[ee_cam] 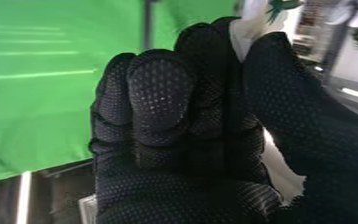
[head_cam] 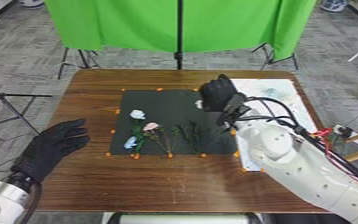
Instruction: Arrange flowers
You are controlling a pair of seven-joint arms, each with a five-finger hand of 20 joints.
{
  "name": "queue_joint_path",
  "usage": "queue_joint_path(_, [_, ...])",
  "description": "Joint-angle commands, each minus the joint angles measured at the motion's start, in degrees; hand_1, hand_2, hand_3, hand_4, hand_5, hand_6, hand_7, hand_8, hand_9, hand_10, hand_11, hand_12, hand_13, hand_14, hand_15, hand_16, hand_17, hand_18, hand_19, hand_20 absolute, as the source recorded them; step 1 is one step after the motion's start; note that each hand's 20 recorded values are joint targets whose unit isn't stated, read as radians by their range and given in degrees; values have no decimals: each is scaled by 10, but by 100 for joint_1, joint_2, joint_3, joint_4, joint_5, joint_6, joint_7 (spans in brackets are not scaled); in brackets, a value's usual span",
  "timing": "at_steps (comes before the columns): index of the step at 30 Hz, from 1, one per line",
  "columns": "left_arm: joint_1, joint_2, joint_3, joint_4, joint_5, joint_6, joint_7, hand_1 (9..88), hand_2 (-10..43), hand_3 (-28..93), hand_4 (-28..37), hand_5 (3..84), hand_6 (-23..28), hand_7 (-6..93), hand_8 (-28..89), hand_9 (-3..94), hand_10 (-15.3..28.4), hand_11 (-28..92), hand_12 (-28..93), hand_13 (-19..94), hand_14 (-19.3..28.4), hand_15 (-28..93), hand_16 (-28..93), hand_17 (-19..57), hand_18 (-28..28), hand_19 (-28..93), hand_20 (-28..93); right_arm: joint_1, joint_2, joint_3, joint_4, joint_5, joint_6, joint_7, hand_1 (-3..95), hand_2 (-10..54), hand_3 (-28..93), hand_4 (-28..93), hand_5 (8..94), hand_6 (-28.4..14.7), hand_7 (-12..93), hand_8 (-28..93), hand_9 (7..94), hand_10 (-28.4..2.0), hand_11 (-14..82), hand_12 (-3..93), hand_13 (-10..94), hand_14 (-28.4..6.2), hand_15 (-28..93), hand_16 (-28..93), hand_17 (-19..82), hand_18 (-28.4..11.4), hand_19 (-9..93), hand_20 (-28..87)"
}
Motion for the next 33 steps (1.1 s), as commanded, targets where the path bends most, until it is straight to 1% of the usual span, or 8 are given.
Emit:
queue_joint_path(1, [23,-14,48,47,17,-43,-60,251,17,754,-283,318,57,322,-158,262,141,391,136,193,162,554,-65,-95,229,557,86,98,-342,-369,-244,-10,-255,-224,447,-95,884,-277,704,15,582,-116,832,-33,305,522,760,-25,598,375,313,-157,752,385])
queue_joint_path(7, [20,-26,66,53,21,-51,-62,250,16,755,-283,318,57,321,-158,262,142,392,136,193,163,555,-65,-95,229,557,86,229,-627,-766,-129,-67,-344,-137,448,-95,880,-279,701,15,584,-120,829,-34,305,520,757,-23,597,375,312,-156,751,387])
queue_joint_path(20, [-17,-23,94,77,19,-70,-92,251,17,754,-283,318,57,323,-159,262,142,391,136,193,162,554,-65,-95,229,557,86,256,-1025,-848,239,-293,-476,-3,448,-95,876,-282,695,16,587,-124,826,-33,306,516,755,-22,595,374,311,-156,749,389])
queue_joint_path(21, [-11,21,108,81,1,-40,-72,251,17,754,-283,318,57,323,-159,262,142,391,136,193,162,554,-65,-95,229,557,86,277,-1030,-881,277,-298,-423,18,448,-95,876,-282,695,16,587,-125,825,-33,306,517,755,-22,595,374,311,-156,749,389])
queue_joint_path(22, [-12,21,107,81,5,-40,-75,251,17,754,-283,318,57,323,-159,261,141,390,136,194,162,554,-65,-95,229,557,86,279,-1057,-873,316,-327,-423,23,448,-95,876,-282,695,16,586,-125,825,-33,305,517,755,-22,594,375,311,-156,749,389])
queue_joint_path(25, [-31,5,107,86,8,-57,-96,251,18,754,-283,318,57,323,-159,261,141,390,136,194,162,554,-65,-95,229,557,86,296,-1123,-864,416,-411,-491,92,449,-95,876,-282,694,17,586,-126,826,-33,304,515,755,-21,594,375,311,-155,749,389])
queue_joint_path(28, [-26,60,140,96,-17,-38,-66,251,18,754,-283,318,57,323,-159,262,142,391,136,194,162,554,-65,-95,229,556,86,267,-1123,-836,362,-420,-797,269,450,-95,872,-282,692,18,588,-124,824,-32,303,515,754,-21,594,375,310,-156,748,389])
queue_joint_path(33, [-35,62,131,100,-18,-41,-81,251,17,754,-283,318,57,321,-158,262,142,391,136,193,163,554,-66,-95,229,556,86,229,-1154,-731,437,-427,-939,143,437,-95,861,-282,675,20,571,-114,813,-34,283,503,743,-19,584,376,301,-155,743,388])
